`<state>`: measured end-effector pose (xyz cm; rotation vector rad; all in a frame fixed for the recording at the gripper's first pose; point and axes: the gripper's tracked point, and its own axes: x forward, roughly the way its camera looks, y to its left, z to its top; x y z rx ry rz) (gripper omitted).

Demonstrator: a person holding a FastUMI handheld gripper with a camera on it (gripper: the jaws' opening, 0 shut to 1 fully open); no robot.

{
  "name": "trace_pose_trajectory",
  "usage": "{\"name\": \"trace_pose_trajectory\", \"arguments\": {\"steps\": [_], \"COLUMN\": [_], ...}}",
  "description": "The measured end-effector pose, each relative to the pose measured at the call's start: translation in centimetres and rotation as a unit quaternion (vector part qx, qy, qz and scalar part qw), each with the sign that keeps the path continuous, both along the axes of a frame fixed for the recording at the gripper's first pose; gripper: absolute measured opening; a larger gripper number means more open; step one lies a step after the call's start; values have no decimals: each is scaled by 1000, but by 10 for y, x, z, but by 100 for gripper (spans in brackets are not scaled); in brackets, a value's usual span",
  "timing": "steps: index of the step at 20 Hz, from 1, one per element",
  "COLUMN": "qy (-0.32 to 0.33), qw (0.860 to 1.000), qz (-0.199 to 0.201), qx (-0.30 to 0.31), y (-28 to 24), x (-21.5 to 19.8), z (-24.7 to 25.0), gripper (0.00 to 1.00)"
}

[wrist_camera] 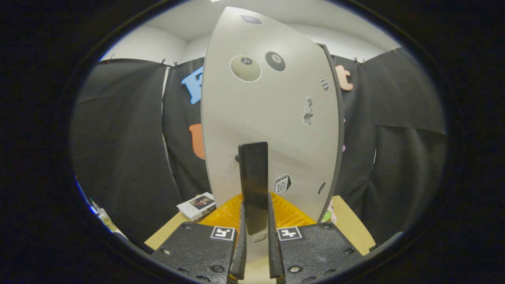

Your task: Open the shoe cabinet door, grab the shoes and put them into the shoe cabinet, then close the shoe cabinet door.

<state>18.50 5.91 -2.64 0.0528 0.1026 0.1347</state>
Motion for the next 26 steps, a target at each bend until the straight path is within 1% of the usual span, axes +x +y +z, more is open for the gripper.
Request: {"name": "trace_pose_trajectory", "arguments": {"steps": [5, 7, 9, 14, 16, 18, 21, 24, 26], "qy": [-4, -5, -8, -12, -12, -12, -14, -10, -6], "qw": [1000, 999, 999, 999, 998, 998, 997, 999, 999], "qz": [-28, -30, -29, -42, -54, -65, -68, -51, -39], "qx": [-11, -9, -12, -21, -12, -14, -37, -12, -9], "y": [-55, -73, -89, -138, -164, -194, -226, -248, -254], "x": [-35, -44, -49, -65, -61, -66, -62, -58, -57], "z": [-2, -3, -3, -3, -5, -5, -10, -8, -9], "gripper": [22, 20, 18, 12, 8, 5, 4, 4, 4]}}
